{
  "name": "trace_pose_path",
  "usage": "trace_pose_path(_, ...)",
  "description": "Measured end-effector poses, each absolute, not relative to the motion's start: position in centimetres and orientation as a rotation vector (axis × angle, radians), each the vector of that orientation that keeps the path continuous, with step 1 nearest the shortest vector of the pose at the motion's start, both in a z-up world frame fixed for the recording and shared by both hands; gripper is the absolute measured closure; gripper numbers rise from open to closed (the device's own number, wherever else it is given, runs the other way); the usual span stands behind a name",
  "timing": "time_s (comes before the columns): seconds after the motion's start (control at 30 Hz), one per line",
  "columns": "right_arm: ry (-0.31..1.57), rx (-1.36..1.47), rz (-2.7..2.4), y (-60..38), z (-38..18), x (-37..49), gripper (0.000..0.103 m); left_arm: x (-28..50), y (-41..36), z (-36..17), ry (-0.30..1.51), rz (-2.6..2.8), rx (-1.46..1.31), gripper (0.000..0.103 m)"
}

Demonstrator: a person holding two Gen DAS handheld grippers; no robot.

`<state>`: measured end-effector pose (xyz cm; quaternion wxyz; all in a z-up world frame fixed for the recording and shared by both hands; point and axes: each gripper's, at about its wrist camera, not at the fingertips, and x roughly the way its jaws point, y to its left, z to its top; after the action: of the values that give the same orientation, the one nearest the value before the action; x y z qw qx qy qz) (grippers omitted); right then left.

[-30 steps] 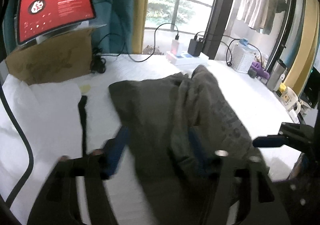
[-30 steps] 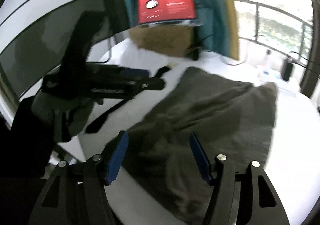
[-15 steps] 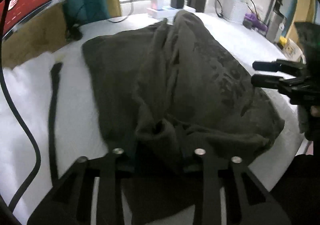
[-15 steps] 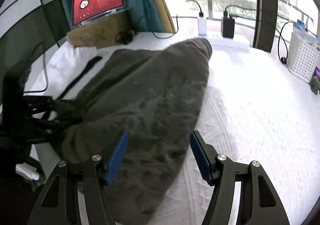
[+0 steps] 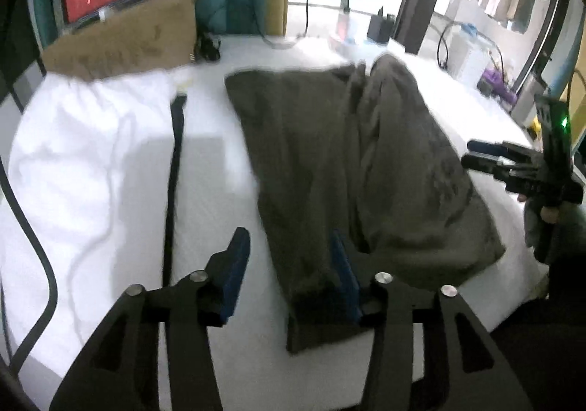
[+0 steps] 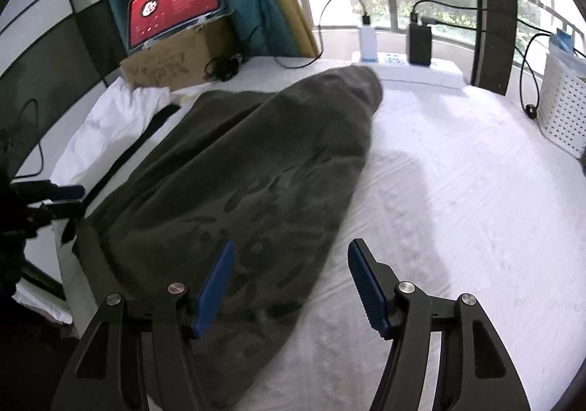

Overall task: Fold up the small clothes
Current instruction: 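Move the left gripper to the shirt's other end and grasp it, then fold the grasped end over with the left gripper and release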

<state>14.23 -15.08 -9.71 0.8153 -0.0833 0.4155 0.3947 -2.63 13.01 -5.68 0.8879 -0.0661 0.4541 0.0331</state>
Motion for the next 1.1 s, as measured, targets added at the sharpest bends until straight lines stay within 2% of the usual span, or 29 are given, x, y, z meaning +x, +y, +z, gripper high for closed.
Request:
trace_pose_path(0.47,0.875,-0.107,0.756,-17.6,-9.3,19.1,0.036,12.4,9.8,-6.5,0.926,-0.111,0.021,0.050)
trace_pose_path(0.77,0.906,-0.082,0.714,-18.1,-10.5,21.5,0.036,18.0,8.2,-9.2,0.975,-0.267,0.040,0.051)
trace_pose_path(0.83,0.911,-0.083,0.713,-18.0,-10.7,21.8,0.036,18.6,8.1,-10.1,0.990,-0.298,0.033,0.068)
trace_pose_path(0.87,0.914,-0.085,0.712,-17.9,-10.8,21.9,0.036,18.7,8.0,-10.5,1.010,-0.306,0.031,0.088)
trace_pose_path(0.9,0.917,-0.088,0.710,-17.8,-10.9,22.0,0.036,18.6,8.0,-10.6,1.009,-0.317,0.026,0.095)
trace_pose_path(0.97,0.922,-0.092,0.709,-17.6,-11.0,22.0,0.036,17.6,7.8,-9.6,0.967,-0.320,0.033,0.098)
trace_pose_path(1.1,0.927,-0.104,0.716,-16.8,-11.0,21.9,0.036,15.0,8.4,-6.6,0.876,-0.299,0.014,0.098)
